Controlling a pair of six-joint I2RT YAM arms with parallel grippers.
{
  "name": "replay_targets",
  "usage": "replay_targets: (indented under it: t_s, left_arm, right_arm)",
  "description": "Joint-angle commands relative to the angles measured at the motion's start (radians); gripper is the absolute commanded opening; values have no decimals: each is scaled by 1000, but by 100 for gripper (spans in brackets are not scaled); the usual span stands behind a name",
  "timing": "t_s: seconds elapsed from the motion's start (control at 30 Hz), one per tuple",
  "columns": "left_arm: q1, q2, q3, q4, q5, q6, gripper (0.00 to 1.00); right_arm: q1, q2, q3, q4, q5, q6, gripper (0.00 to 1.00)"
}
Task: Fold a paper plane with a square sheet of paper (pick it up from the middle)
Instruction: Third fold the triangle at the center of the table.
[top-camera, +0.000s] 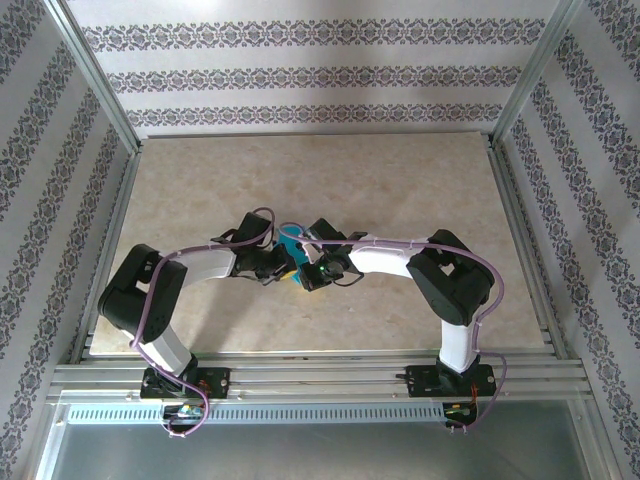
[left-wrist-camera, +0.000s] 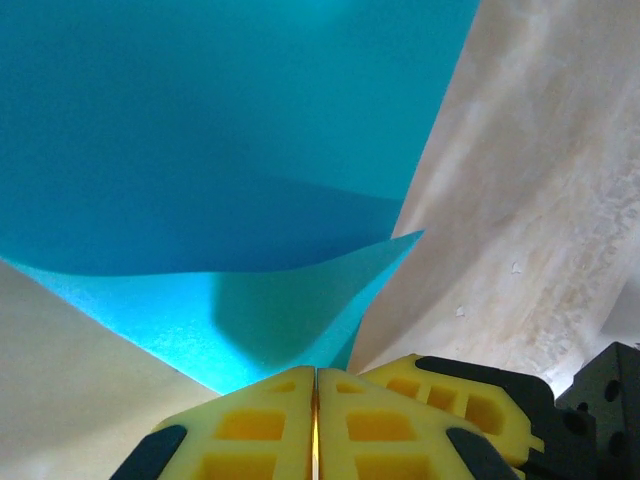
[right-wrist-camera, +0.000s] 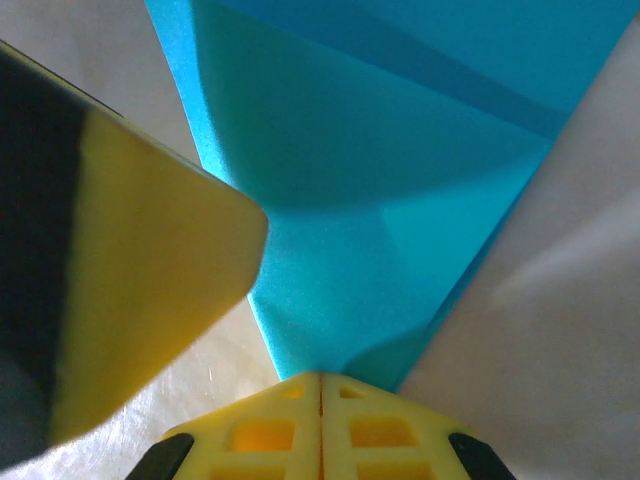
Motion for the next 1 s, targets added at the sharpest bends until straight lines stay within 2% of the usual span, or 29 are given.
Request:
replay_targets:
  t_s: [0.0,0.43,0.8,0.97]
  left_arm:
    - [-16,19,2,35,-3,10,10]
    - [-17,73,30,-56,-67,89,9]
    - [-17,117,61,-134,-94,90,9]
    - [-17,127,63,-140,-92,89,9]
  right_arm:
    - [-2,41,2,-57,54,18,8]
    - [-5,39,-2,-60,48,18,8]
    - [-19,-112,-16,13,-5,19,9]
    - [-3,-111,-20,16,-12,22,9]
